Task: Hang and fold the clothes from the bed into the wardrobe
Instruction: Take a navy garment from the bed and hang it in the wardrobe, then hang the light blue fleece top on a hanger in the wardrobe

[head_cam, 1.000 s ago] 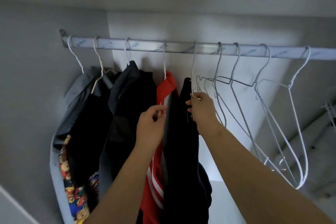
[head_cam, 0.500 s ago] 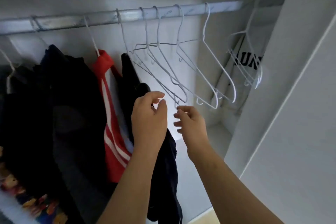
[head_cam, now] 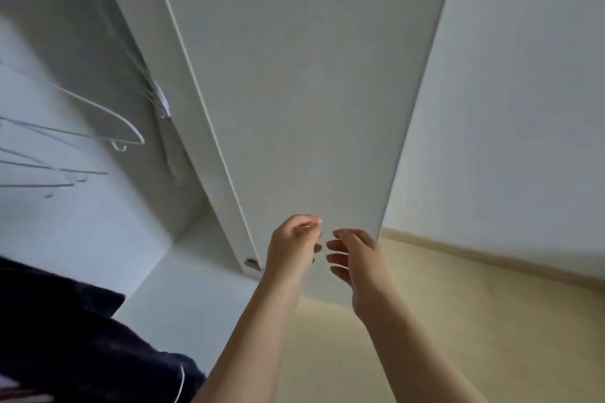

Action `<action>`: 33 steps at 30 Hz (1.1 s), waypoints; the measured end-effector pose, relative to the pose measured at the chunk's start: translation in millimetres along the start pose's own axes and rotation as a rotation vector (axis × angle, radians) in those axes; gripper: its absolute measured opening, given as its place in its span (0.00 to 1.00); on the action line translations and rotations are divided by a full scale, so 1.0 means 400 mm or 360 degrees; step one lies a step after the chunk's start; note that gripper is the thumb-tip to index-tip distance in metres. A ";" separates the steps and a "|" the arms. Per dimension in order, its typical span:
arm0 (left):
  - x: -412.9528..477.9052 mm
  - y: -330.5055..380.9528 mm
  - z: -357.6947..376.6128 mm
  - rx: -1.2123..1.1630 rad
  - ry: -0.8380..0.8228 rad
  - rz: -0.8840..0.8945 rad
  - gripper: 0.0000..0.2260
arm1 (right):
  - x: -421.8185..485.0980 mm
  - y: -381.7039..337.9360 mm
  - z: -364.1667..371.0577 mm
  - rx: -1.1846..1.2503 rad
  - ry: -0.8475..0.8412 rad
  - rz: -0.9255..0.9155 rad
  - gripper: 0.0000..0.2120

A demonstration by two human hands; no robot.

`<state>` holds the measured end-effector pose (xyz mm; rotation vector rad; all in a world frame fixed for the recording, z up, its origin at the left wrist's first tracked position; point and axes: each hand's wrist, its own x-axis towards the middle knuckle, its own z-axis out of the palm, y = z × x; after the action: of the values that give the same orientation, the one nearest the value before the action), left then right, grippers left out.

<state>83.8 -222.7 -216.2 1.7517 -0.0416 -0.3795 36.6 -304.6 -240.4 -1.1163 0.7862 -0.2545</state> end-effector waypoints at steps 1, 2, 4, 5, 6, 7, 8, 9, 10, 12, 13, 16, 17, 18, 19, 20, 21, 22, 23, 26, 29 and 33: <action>-0.025 -0.006 0.074 0.0008 -0.0092 -0.0030 0.06 | -0.007 -0.006 -0.083 0.0051 0.0087 0.0004 0.06; -0.051 -0.013 0.146 0.0020 -0.0181 -0.0057 0.05 | -0.017 -0.014 -0.163 0.0100 0.0172 0.0006 0.07; -0.109 -0.018 0.273 0.0016 -0.0343 -0.0088 0.05 | -0.037 -0.028 -0.308 0.0176 0.0320 0.0013 0.07; -0.153 -0.021 0.356 0.0016 -0.0457 -0.0106 0.05 | -0.057 -0.038 -0.401 0.0225 0.0414 0.0009 0.07; -0.195 -0.021 0.427 0.0019 -0.0544 -0.0131 0.05 | -0.074 -0.046 -0.483 0.0262 0.0493 0.0003 0.07; -0.230 -0.025 0.484 0.0024 -0.0612 -0.0155 0.05 | -0.092 -0.052 -0.550 0.0282 0.0552 0.0007 0.07; -0.271 -0.026 0.546 0.0033 -0.0682 -0.0176 0.05 | -0.110 -0.057 -0.622 0.0309 0.0618 0.0012 0.07; -0.311 -0.028 0.608 0.0036 -0.0753 -0.0188 0.05 | -0.129 -0.061 -0.694 0.0349 0.0686 0.0007 0.08; -0.348 -0.029 0.665 0.0048 -0.0819 -0.0196 0.05 | -0.148 -0.063 -0.760 0.0393 0.0746 -0.0002 0.08; -0.422 -0.031 0.778 0.0091 -0.0950 -0.0198 0.06 | -0.189 -0.064 -0.887 0.0479 0.0863 -0.0007 0.07; -0.456 -0.033 0.828 0.0117 -0.1016 -0.0190 0.07 | -0.210 -0.062 -0.945 0.0516 0.0916 -0.0004 0.07; -0.571 -0.034 0.978 0.0205 -0.1230 -0.0178 0.08 | -0.280 -0.055 -1.119 0.0652 0.1106 -0.0045 0.07; -0.604 -0.035 1.023 0.0231 -0.1297 -0.0165 0.09 | -0.300 -0.052 -1.170 0.0700 0.1169 -0.0059 0.08; -0.625 -0.035 1.053 0.0257 -0.1341 -0.0150 0.09 | -0.312 -0.051 -1.202 0.0737 0.1211 -0.0065 0.08; -0.664 -0.038 1.104 0.0309 -0.1435 -0.0131 0.08 | -0.336 -0.045 -1.255 0.0805 0.1288 -0.0078 0.08; -0.695 -0.043 1.144 0.0352 -0.1504 -0.0121 0.08 | -0.354 -0.039 -1.294 0.0866 0.1347 -0.0091 0.08; -0.713 -0.047 1.171 0.0376 -0.1551 -0.0124 0.08 | -0.366 -0.036 -1.319 0.0903 0.1380 -0.0090 0.07; -0.738 -0.051 1.204 0.0413 -0.1614 -0.0126 0.08 | -0.381 -0.030 -1.351 0.0952 0.1428 -0.0096 0.07; -0.767 -0.056 1.244 0.0451 -0.1682 -0.0123 0.08 | -0.397 -0.022 -1.386 0.0997 0.1487 -0.0100 0.07; -0.838 -0.073 1.362 0.0530 -0.1858 -0.0120 0.09 | -0.428 -0.014 -1.494 0.1104 0.1663 -0.0115 0.08; -0.905 -0.088 1.499 0.0599 -0.2046 -0.0114 0.09 | -0.444 -0.018 -1.625 0.1178 0.1842 -0.0143 0.08; -0.952 -0.090 1.682 0.0656 -0.2185 -0.0108 0.09 | -0.424 -0.050 -1.792 0.1249 0.1948 -0.0155 0.09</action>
<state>-467.5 -763.0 -274.6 1.5573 -1.0934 -1.6391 -565.7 -725.3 -298.1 -0.1393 1.5035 -1.2768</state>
